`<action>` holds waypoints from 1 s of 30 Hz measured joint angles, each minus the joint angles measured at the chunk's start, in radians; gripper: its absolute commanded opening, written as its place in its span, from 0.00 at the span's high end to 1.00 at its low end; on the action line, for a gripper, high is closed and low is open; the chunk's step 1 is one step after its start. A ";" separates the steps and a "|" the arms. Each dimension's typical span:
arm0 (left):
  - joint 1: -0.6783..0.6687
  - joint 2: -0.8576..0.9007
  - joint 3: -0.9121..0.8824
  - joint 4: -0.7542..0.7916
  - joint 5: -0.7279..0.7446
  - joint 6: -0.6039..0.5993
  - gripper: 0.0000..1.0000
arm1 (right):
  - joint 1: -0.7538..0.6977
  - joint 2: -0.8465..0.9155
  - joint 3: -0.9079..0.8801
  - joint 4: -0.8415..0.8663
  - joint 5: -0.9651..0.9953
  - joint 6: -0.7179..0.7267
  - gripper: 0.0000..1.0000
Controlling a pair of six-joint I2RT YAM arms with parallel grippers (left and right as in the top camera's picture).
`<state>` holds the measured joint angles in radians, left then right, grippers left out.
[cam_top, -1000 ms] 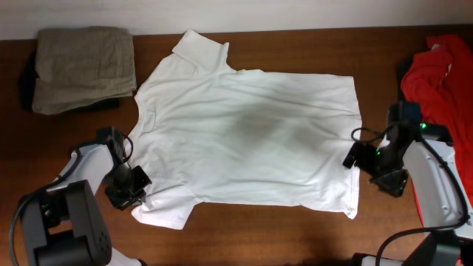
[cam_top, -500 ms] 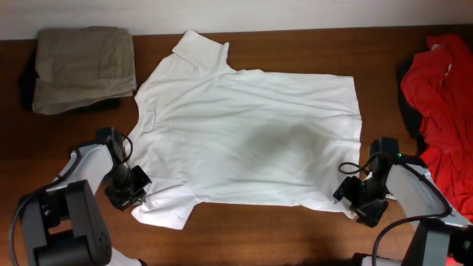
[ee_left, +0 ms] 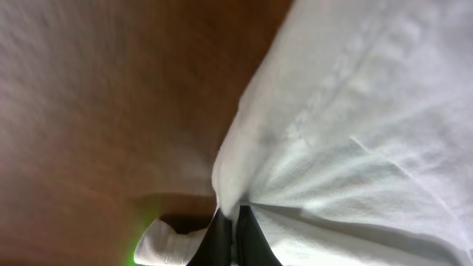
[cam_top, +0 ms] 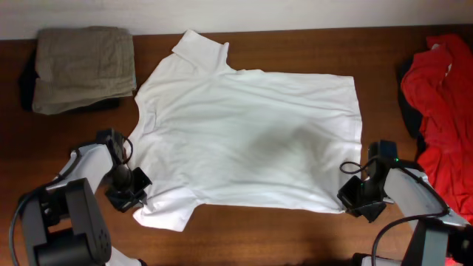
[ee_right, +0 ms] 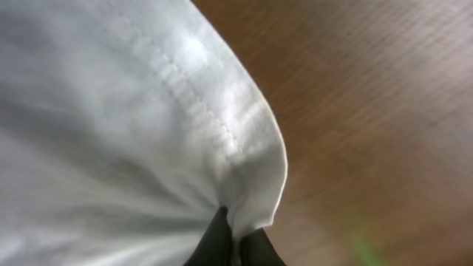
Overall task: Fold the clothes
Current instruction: 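Fold the bottom hem up toward the collar with both grippers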
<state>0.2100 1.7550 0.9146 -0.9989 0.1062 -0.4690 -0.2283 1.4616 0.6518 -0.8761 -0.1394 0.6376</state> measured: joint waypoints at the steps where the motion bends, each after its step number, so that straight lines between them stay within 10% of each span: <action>1: 0.000 0.002 -0.002 -0.022 0.004 0.000 0.99 | 0.000 0.001 0.020 -0.047 0.017 0.005 0.96; 10: -0.002 -0.265 0.028 -0.035 0.019 0.000 1.00 | 0.000 0.001 0.262 -0.137 0.082 0.013 0.96; 30: -0.121 -0.135 0.040 0.706 0.085 -0.011 1.00 | 0.055 0.029 0.263 0.404 0.050 -0.014 0.96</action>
<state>0.0887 1.6196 0.9543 -0.2924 0.1909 -0.4797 -0.1730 1.4906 0.9146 -0.4721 -0.0895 0.6239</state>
